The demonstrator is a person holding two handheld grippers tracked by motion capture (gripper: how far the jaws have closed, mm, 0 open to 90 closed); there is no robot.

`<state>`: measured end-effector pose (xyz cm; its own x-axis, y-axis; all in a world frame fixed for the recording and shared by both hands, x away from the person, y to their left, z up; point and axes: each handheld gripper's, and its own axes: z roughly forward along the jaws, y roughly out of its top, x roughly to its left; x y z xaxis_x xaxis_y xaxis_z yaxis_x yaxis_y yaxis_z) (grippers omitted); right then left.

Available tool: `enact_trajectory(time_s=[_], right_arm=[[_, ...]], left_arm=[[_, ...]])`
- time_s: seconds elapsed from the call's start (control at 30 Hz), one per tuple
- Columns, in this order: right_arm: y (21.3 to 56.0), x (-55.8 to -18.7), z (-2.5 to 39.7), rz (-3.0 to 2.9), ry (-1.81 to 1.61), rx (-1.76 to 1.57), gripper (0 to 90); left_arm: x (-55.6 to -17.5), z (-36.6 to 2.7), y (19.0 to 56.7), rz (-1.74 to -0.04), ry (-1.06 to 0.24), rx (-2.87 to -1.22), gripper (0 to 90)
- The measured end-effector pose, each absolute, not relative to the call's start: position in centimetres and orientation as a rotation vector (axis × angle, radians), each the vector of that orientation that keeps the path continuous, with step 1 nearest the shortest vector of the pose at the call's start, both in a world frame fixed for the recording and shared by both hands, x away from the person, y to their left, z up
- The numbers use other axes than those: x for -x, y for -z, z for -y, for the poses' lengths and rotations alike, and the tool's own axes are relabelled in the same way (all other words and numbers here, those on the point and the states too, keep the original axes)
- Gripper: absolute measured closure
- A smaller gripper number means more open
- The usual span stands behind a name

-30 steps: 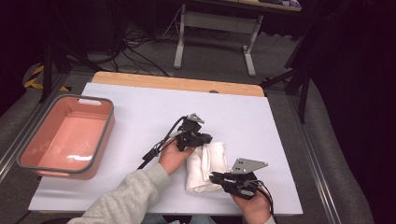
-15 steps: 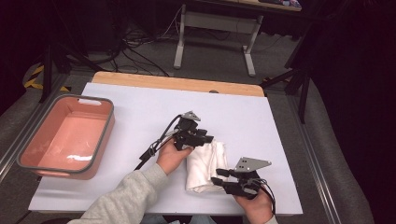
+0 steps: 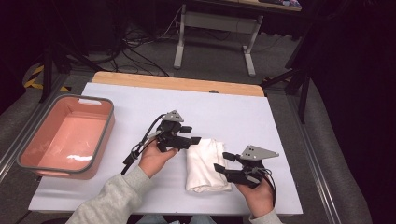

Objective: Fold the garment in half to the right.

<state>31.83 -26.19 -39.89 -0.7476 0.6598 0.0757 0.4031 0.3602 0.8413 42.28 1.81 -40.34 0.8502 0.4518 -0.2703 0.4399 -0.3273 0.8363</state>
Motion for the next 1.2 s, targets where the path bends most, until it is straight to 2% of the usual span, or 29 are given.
enact_trajectory(time_s=[0.33, 0.8, 0.9, 1.03, 1.07, 1.2], right_arm=[[41.7, -35.0, 25.4, -2.428, -1.195, -1.021, 41.0], [44.1, -37.2, 24.4, -2.546, -1.101, -1.070, 42.7], [44.3, -37.4, 24.2, -2.583, -1.105, -1.084, 52.3], [44.0, -37.2, 24.2, -2.590, -1.103, -1.059, 79.6], [43.8, -37.1, 24.3, -2.588, -1.121, -1.052, 84.0], [43.0, -36.8, 24.9, -2.571, -1.157, -1.052, 85.8]], left_arm=[[-40.8, -4.3, 40.0, -0.625, -0.088, -2.000, 32.0], [-40.2, -6.6, 40.6, -0.685, -0.090, -2.005, 31.2], [-40.2, -6.7, 40.7, -0.690, -0.087, -2.001, 31.2], [-40.1, -6.7, 40.6, -0.685, -0.081, -1.998, 31.2], [-40.1, -6.7, 40.6, -0.683, -0.080, -1.999, 31.2], [-40.1, -6.6, 40.7, -0.683, -0.076, -2.001, 31.1]])
